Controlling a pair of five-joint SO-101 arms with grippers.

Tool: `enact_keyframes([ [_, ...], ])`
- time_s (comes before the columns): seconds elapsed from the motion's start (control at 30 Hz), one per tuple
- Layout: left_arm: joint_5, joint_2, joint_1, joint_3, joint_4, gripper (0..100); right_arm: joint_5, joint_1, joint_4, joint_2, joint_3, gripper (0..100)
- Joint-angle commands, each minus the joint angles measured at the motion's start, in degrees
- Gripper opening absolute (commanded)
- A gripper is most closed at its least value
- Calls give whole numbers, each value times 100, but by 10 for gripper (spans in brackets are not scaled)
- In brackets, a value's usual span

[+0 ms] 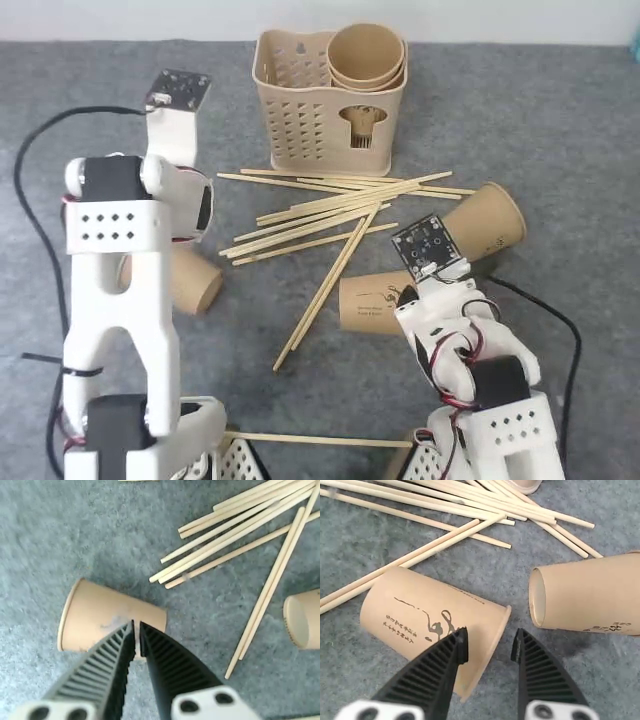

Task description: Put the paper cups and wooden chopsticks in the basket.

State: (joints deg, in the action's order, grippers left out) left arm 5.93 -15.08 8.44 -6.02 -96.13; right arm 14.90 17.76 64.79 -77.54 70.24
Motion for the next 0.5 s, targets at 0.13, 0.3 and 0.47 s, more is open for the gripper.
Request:
enact_keyframes([
  [0.13,-422,-193,870,268,246,155,237,523,382,435,-870,162],
  [0.3,404,-176,2171,198,237,370,202,602,127,1455,-932,162],
  [0.47,941,-114,2752,-92,580,345,123,620,-374,2053,-765,162],
])
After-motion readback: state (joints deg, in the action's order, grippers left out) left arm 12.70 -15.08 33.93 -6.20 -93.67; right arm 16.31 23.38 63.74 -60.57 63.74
